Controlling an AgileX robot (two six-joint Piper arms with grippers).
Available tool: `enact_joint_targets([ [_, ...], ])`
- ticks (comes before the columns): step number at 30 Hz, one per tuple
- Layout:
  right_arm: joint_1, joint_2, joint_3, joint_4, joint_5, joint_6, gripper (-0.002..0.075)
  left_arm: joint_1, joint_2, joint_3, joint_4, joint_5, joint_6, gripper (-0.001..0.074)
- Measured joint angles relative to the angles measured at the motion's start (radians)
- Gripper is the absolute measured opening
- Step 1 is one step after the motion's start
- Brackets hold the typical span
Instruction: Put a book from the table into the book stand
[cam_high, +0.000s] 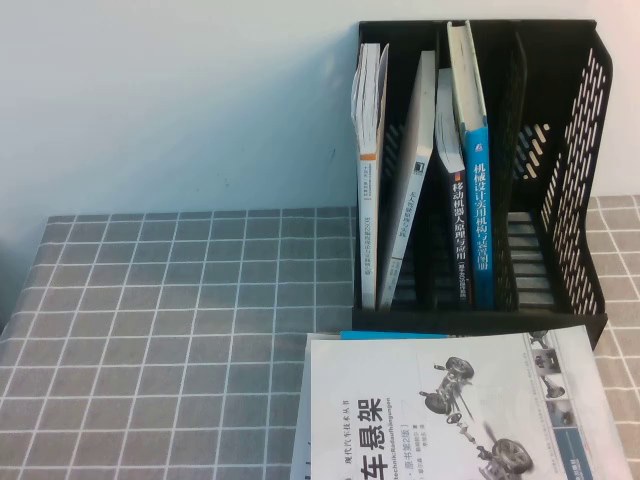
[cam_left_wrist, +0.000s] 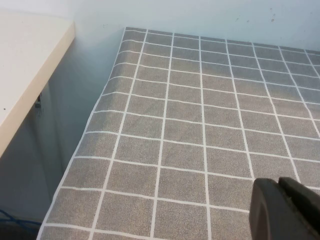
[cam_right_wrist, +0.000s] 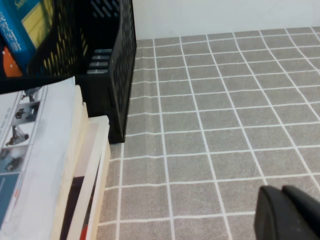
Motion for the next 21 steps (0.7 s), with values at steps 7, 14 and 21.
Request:
enact_joint_targets([
  [7,0.0,0.0,0.0,0.0,0.0,0.0,-0.0003,0.0,0.0,0.0,0.0,-0.002,0.009,-0.0003],
  [14,0.0,0.0,0.0,0.0,0.0,0.0,-0.0003,0.0,0.0,0.0,-0.006,-0.002,0.017,-0.0003],
  [21,0.0,0.0,0.0,0.0,0.0,0.0,-0.0003,0.0,0.0,0.0,-0.011,-0.004,0.017,-0.0003],
])
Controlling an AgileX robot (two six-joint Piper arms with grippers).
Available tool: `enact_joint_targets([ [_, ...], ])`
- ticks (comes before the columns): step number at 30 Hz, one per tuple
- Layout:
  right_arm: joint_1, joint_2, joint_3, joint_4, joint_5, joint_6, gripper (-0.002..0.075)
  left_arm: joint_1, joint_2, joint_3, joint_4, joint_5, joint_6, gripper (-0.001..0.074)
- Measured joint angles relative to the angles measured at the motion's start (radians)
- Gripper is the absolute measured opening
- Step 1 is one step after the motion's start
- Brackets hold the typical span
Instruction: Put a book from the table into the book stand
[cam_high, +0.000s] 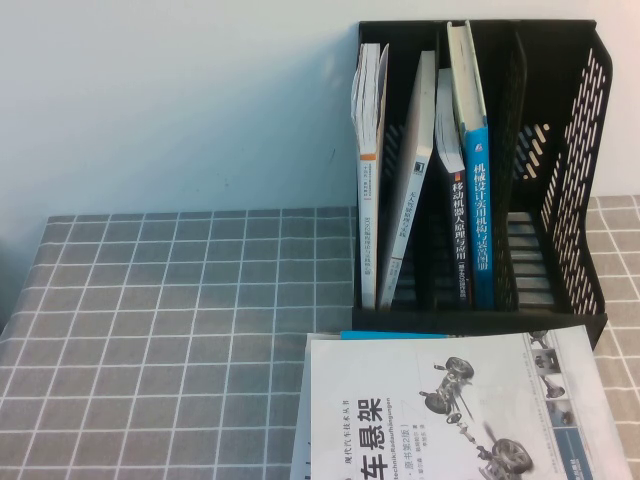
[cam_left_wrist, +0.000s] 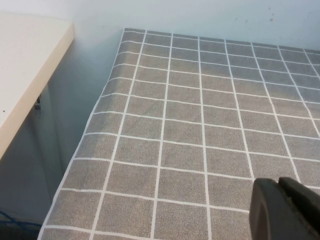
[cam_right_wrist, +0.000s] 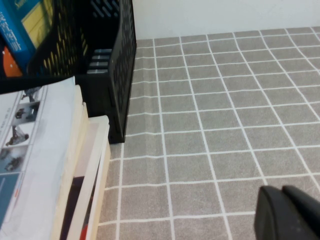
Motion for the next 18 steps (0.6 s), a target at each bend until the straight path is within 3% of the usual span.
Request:
enact_joint_targets([
  [18,0.0,0.0,0.0,0.0,-0.007,0.0,-0.0003,0.0,0.0,0.0,-0.005,-0.015,0.003,-0.0003],
])
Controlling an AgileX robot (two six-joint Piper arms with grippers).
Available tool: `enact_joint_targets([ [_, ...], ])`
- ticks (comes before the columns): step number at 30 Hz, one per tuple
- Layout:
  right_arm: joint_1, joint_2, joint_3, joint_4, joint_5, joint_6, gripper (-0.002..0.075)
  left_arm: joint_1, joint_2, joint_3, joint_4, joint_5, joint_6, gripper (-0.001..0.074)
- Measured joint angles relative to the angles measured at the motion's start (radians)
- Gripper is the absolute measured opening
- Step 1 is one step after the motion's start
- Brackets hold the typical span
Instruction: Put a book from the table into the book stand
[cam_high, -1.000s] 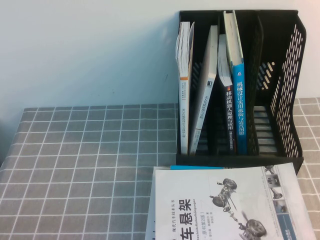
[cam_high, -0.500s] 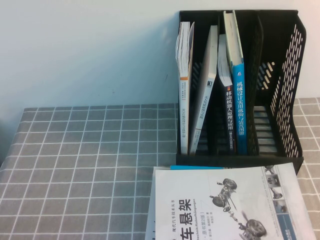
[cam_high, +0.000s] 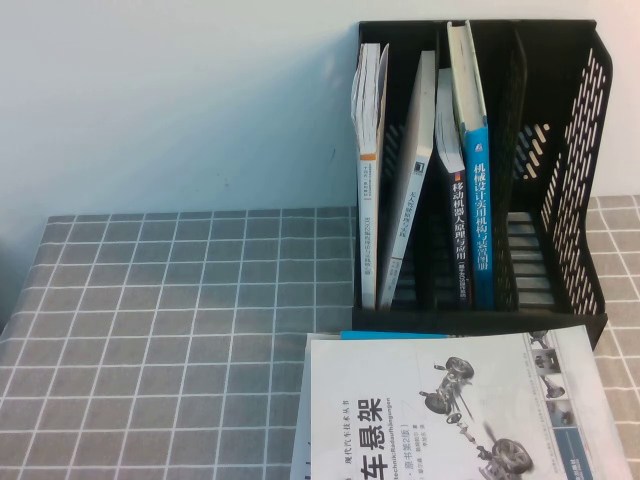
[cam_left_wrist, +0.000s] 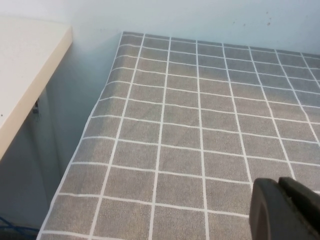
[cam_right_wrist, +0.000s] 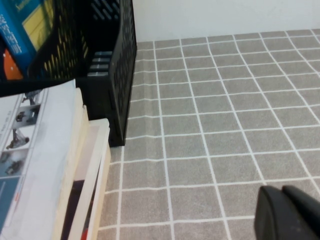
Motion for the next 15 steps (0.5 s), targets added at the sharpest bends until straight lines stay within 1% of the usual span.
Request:
enact_joint_targets([
  [4,0.0,0.0,0.008,0.0,-0.091,0.0,-0.0003,0.0,0.0,0.006,0.0,-0.041,0.006,-0.0003],
  [7,0.0,0.0,0.008,0.0,-0.2,0.0,-0.0003,0.0,0.0,0.008,-0.003,-0.094,-0.004,-0.0003],
  [11,0.0,0.0,0.008,0.0,-0.297,0.0,-0.0003,0.0,0.0,0.008,-0.03,-0.261,-0.073,-0.0003],
  [15,0.0,0.0,0.008,0.0,-0.31,0.0,-0.0003,0.0,0.0,0.008,-0.037,-0.445,-0.124,-0.0003],
])
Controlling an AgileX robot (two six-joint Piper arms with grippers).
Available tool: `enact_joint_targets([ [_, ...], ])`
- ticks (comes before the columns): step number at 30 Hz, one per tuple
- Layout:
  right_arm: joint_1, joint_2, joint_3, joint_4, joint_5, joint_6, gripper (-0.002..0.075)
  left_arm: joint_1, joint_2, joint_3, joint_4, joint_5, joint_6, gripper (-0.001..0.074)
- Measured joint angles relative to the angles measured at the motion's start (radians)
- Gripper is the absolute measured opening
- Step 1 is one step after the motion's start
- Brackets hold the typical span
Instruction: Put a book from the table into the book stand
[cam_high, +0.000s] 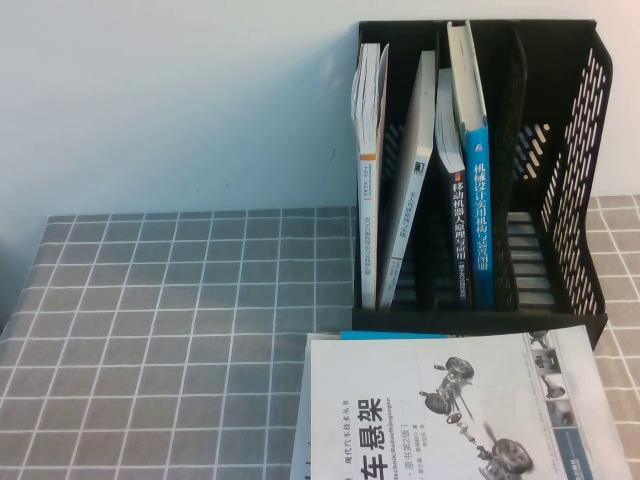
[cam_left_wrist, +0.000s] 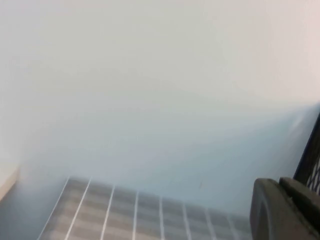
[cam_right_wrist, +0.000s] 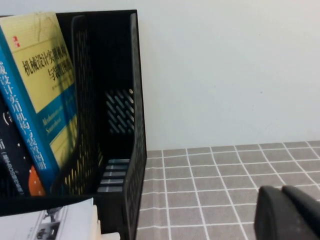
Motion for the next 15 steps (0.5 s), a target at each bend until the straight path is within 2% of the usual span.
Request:
enact_joint_targets([
  [5,0.0,0.0,0.0,0.0,-0.041,0.0,-0.0003,0.0,0.0,0.0,0.0,-0.103,-0.01,-0.0003],
  [8,0.0,0.0,0.0,0.0,-0.131,0.0,-0.0003,0.0,0.0,0.0,0.0,-0.169,-0.012,-0.0003],
  [11,0.0,0.0,0.0,0.0,-0.285,0.007,-0.0003,0.0,0.0,0.0,0.0,-0.317,-0.023,-0.0003],
  [15,0.0,0.0,0.0,0.0,-0.592,0.055,-0.0003,0.0,0.0,0.0,-0.015,-0.612,-0.026,-0.0003],
])
